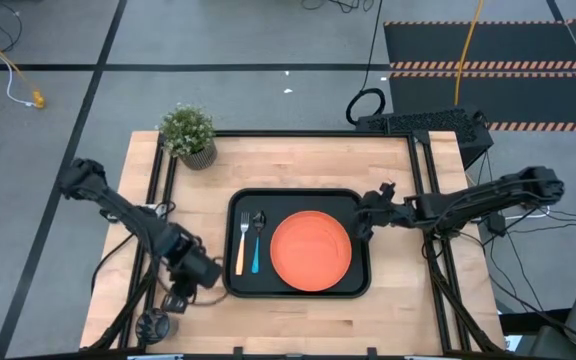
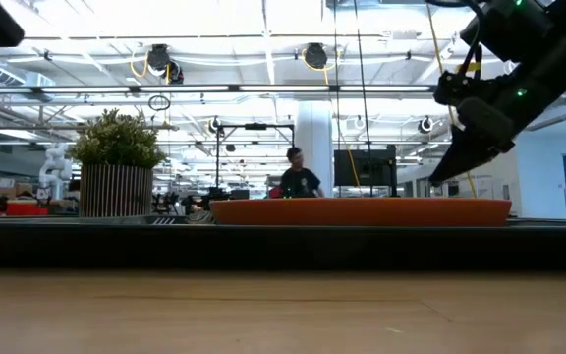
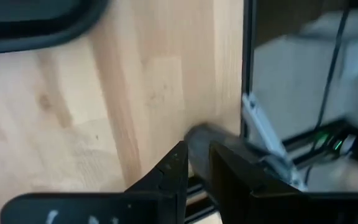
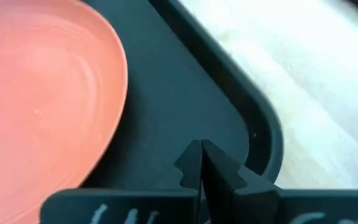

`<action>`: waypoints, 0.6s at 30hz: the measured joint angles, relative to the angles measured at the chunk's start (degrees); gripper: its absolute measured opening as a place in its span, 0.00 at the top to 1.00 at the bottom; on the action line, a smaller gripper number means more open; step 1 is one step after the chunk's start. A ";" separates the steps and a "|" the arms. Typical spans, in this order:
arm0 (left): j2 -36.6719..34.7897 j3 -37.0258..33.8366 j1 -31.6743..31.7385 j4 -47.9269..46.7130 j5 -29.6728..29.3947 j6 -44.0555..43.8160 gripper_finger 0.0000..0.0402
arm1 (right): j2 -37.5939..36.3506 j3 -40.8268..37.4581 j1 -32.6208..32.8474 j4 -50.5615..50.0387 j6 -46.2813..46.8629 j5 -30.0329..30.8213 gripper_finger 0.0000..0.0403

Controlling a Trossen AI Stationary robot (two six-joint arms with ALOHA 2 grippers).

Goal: Pick and place plate/cup/fork/spoon on tray
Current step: Put the blue cup to the top right of the orange plate on the black table tray

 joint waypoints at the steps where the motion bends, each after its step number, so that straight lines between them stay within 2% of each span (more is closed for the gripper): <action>1: 0.71 0.00 -0.92 -0.11 0.06 1.51 0.83 | -0.36 0.00 -0.20 0.41 -0.98 0.65 1.00; 7: 1.63 0.00 -4.01 -0.47 -0.88 9.34 0.87 | -2.43 0.00 -1.20 0.42 -2.43 2.71 1.00; 12: 1.65 0.00 -3.89 -0.64 -3.70 9.13 0.91 | -2.67 0.00 -1.20 0.38 -0.67 2.71 1.00; 18: 1.65 0.00 -3.89 -2.29 -3.84 9.41 0.85 | -2.65 0.00 -1.18 0.40 1.00 2.71 1.00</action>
